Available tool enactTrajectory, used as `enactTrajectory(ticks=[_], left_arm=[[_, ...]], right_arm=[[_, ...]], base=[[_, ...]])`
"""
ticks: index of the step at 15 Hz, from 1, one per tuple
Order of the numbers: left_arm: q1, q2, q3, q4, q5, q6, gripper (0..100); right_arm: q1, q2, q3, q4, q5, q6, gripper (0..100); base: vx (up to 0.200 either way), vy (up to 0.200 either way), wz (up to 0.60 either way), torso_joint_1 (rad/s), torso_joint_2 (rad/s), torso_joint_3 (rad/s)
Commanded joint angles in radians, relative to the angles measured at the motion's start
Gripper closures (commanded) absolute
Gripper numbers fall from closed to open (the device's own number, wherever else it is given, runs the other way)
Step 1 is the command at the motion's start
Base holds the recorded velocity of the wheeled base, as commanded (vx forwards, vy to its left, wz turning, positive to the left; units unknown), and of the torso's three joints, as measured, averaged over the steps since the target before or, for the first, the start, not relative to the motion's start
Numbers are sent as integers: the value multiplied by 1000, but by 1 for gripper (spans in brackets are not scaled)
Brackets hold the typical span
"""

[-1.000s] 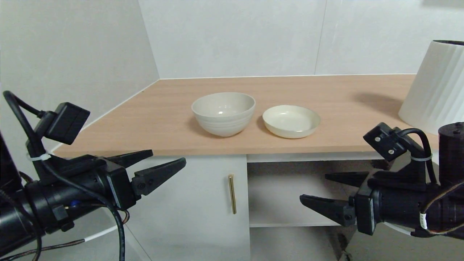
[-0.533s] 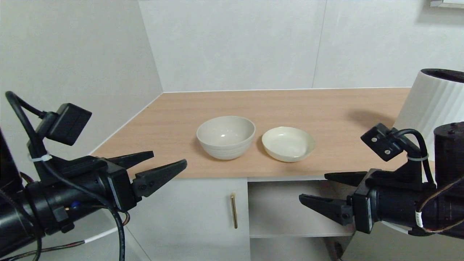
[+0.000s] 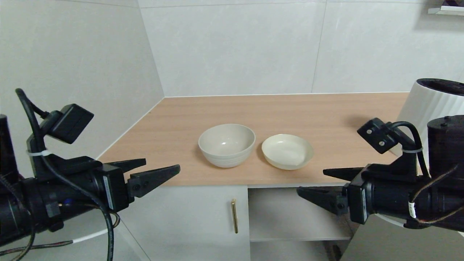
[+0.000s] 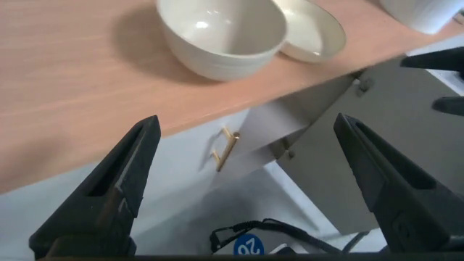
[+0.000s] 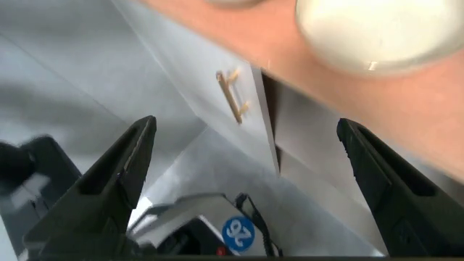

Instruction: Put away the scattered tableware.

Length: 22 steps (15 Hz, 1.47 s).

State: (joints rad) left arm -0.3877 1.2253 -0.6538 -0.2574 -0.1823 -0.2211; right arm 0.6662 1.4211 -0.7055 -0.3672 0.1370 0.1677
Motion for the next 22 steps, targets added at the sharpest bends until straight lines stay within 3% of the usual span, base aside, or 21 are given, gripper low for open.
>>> enactTrajectory(ticks=[1,3,5,7,11,13,17,20,21,22], left_arm=[[36,-7,-49,63,-2,-3,0],[47,-3,-132,225,-25,-4,0],[49,34,-188,256,-80,-12,0],[49,91,-254,242,-94,-104,0],[47,203,-336,254,-95,-247,0],[47,250,-357,254,-97,-299,0],[47,315,-388,254,-92,-360,0],[46,396,-432,248,-85,-454,0],[44,427,-451,248,-85,-500,0],[41,441,-458,247,-82,-518,0]], right_arm=[[-16,4,-100,106,-17,62,0],[-30,1,-235,341,-48,135,0],[-40,9,-267,361,-66,165,0],[-40,16,-269,361,-79,165,0],[-66,99,-321,360,-140,164,0],[-80,147,-382,361,-143,164,0],[-105,173,-388,360,-152,164,0],[-154,205,-419,361,-175,167,0],[-174,228,-428,360,-192,171,0],[-175,236,-430,360,-198,174,0]], base=[[0,0,0,0,0,0],[0,0,0,0,0,0],[0,0,0,0,0,0],[0,0,0,0,0,0],[0,0,0,0,0,0],[0,0,0,0,0,0],[0,0,0,0,0,0],[0,0,0,0,0,0],[0,0,0,0,0,0],[0,0,0,0,0,0]])
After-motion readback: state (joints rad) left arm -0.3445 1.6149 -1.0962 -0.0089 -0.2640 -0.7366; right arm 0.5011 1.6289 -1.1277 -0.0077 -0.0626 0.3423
